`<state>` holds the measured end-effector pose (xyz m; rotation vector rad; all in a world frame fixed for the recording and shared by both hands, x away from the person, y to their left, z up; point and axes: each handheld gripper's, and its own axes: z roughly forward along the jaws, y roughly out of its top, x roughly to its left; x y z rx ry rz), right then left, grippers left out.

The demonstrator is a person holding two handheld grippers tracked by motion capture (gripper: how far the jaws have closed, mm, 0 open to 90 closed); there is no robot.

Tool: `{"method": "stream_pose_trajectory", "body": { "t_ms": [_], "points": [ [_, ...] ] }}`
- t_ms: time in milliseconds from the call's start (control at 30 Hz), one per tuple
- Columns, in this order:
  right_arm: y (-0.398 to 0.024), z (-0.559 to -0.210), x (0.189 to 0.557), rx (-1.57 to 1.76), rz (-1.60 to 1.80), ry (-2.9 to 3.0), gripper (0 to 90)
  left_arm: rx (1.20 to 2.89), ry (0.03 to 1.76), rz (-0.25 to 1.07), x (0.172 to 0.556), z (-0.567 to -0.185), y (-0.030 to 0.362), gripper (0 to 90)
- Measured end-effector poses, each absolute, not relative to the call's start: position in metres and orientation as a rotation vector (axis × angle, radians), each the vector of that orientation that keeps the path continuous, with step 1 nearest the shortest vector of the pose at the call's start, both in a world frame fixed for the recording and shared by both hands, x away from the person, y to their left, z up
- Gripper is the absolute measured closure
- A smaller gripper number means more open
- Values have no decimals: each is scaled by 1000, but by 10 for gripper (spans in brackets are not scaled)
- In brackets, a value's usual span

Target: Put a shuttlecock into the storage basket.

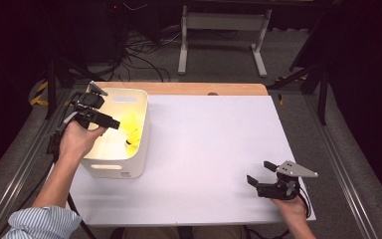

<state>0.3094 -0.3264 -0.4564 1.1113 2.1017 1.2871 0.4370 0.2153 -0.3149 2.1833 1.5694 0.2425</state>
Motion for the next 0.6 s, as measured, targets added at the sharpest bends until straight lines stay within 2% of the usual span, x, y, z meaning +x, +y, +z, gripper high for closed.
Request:
{"method": "stream_pose_trajectory", "body": {
  "t_ms": [600],
  "points": [
    [-326, -456, 309, 1112, 1285, 2103, 132, 2144, 1596, 270, 431, -309, 230, 384]
  ]
}}
